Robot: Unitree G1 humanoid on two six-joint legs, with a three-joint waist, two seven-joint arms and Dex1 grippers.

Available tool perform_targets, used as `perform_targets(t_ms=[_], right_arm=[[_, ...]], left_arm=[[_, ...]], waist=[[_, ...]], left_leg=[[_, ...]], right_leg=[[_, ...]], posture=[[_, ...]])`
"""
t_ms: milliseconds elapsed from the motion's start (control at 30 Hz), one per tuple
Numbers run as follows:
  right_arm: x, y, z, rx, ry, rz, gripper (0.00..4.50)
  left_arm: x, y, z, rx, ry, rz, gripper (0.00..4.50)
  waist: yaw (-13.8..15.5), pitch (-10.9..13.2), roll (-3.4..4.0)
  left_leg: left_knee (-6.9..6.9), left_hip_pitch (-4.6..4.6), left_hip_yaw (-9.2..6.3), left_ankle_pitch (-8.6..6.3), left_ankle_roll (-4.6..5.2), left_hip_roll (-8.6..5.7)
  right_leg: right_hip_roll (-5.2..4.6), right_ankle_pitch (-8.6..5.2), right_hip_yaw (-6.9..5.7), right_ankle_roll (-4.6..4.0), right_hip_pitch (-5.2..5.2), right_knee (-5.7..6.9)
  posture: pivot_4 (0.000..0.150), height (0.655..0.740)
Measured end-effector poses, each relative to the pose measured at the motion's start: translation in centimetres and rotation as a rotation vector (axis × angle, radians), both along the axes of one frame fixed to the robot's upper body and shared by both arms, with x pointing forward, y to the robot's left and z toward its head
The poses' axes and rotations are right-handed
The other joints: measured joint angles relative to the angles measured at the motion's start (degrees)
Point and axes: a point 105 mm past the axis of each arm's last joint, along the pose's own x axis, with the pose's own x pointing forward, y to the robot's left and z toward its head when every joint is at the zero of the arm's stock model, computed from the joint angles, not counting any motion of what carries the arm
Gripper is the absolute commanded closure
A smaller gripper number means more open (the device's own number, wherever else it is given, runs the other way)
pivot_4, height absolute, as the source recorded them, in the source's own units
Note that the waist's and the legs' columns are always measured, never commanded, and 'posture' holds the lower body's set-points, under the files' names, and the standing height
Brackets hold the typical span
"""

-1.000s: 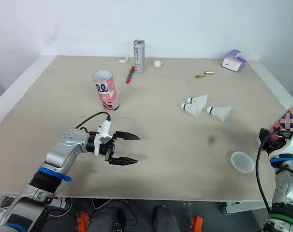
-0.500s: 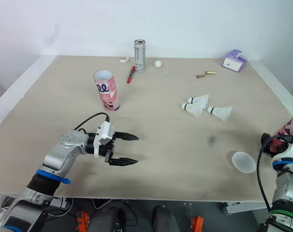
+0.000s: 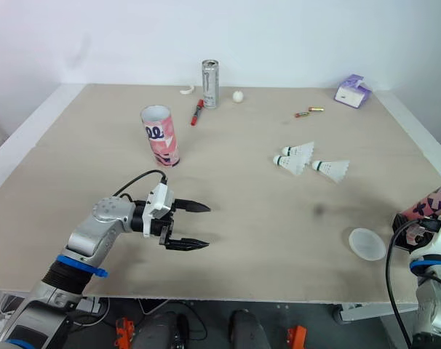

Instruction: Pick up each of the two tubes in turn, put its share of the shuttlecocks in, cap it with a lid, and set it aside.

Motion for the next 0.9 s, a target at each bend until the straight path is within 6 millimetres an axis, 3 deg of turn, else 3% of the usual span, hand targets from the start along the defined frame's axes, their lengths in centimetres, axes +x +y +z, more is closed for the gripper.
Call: perform_targets(t_ms=[333,433,600,667,733,767,900], right_arm=[[-3.0,1.4,0.7,0.011,0.007,-0.032,0.07],[-4.1,3.4,2.5,-0.03,0.007,0.032,0.07],[-3.6,8.2,5.4,-0.083,-0.045,0.303,0.07],[-2.8,11.5,6.5,-0.126,-0.038,0.513,0.07],[-2.5,13.7,6.8,-0.157,-0.031,0.649,0.07],[-2.0,15.7,6.8,-0.173,-0.022,0.785,0.07],[-0.1,19.6,6.9,-0.169,-0.056,1.043,0.07]], left_arm=[[0.1,-0.5,0.0,-0.005,0.012,-0.028,0.0],[0.5,-0.6,-0.1,-0.012,0.014,-0.012,0.0],[1.6,-0.2,-0.1,-0.029,0.007,0.075,0.0],[2.6,0.5,0.5,-0.057,-0.011,0.167,0.0],[3.2,1.0,0.6,-0.072,-0.017,0.229,0.0],[3.4,1.5,0.5,-0.084,-0.017,0.287,0.0],[3.8,2.3,0.0,-0.098,0.006,0.408,0.0]], waist=[[0.04,-0.04,0.07],[0.06,-0.08,0.14],[-0.03,-0.08,0.14],[-0.06,-0.06,0.09],[-0.06,-0.06,0.08],[-0.08,-0.04,0.03],[-0.13,0.06,-0.15]], left_leg=[[-0.01,-0.02,0.02,0.01,0.02,0.0],[-0.05,-0.02,-0.05,0.01,0.02,0.05],[-0.02,0.0,-0.07,0.01,0.02,0.1],[-0.02,0.03,-0.05,0.01,0.02,0.12],[-0.03,0.03,-0.06,0.01,0.02,0.12],[-0.03,0.04,-0.06,0.01,0.02,0.12],[0.0,0.02,0.0,0.01,0.02,0.1]], right_leg=[[0.0,-0.01,0.05,-0.01,-0.03,0.0],[0.08,-0.04,0.01,-0.04,-0.04,0.0],[0.15,-0.03,0.02,-0.05,-0.04,0.0],[0.16,-0.03,0.04,-0.05,-0.03,0.0],[0.17,-0.03,0.03,-0.05,-0.02,0.0],[0.17,-0.03,0.03,-0.05,-0.02,0.0],[0.14,0.04,0.05,-0.1,-0.05,-0.03]], posture=[[0.15,0.74],[0.15,0.74],[0.15,0.74],[0.15,0.74],[0.15,0.74],[0.15,0.74],[0.15,0.74]])
